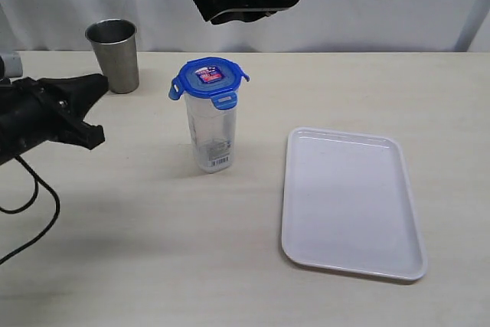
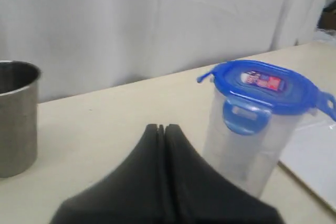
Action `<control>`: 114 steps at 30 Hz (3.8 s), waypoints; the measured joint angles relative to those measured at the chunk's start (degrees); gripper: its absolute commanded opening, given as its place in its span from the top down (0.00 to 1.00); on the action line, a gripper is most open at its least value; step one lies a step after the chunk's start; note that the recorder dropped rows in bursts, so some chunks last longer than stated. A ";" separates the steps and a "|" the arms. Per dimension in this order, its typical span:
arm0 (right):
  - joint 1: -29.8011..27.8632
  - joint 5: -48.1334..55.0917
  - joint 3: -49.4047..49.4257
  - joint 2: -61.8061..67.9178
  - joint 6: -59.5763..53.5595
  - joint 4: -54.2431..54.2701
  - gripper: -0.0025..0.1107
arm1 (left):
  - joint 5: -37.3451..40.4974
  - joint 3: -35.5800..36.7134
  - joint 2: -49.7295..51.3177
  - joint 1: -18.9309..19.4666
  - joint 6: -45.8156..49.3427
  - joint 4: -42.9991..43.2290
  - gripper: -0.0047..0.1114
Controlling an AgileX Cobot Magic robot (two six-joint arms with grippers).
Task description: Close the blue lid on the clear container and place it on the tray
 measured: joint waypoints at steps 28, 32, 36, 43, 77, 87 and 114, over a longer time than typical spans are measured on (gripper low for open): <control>0.00 0.02 0.00 0.00 0.56 0.00 0.76 | -3.23 -21.48 30.72 -9.11 9.10 12.58 0.10; 0.00 0.02 0.00 0.00 0.66 0.00 0.76 | -5.24 -23.35 31.74 -9.11 8.27 12.85 0.10; 0.00 0.13 0.00 0.00 0.78 0.00 0.76 | -7.49 -25.53 33.13 -9.37 8.05 13.25 0.10; 0.00 0.13 0.00 0.00 0.90 0.00 0.76 | -7.96 -29.71 36.13 -11.69 6.75 14.17 0.10; 0.00 1.55 0.00 0.00 2.13 0.00 0.76 | -9.17 -32.97 38.02 -13.20 6.34 14.43 0.10; 0.00 2.21 0.00 1.13 4.65 -1.82 0.76 | -9.17 -32.97 38.02 -13.20 6.34 13.32 0.41; -10.04 12.03 0.00 5.37 13.36 1.73 0.51 | -11.50 -33.55 38.02 -11.23 3.12 25.20 0.96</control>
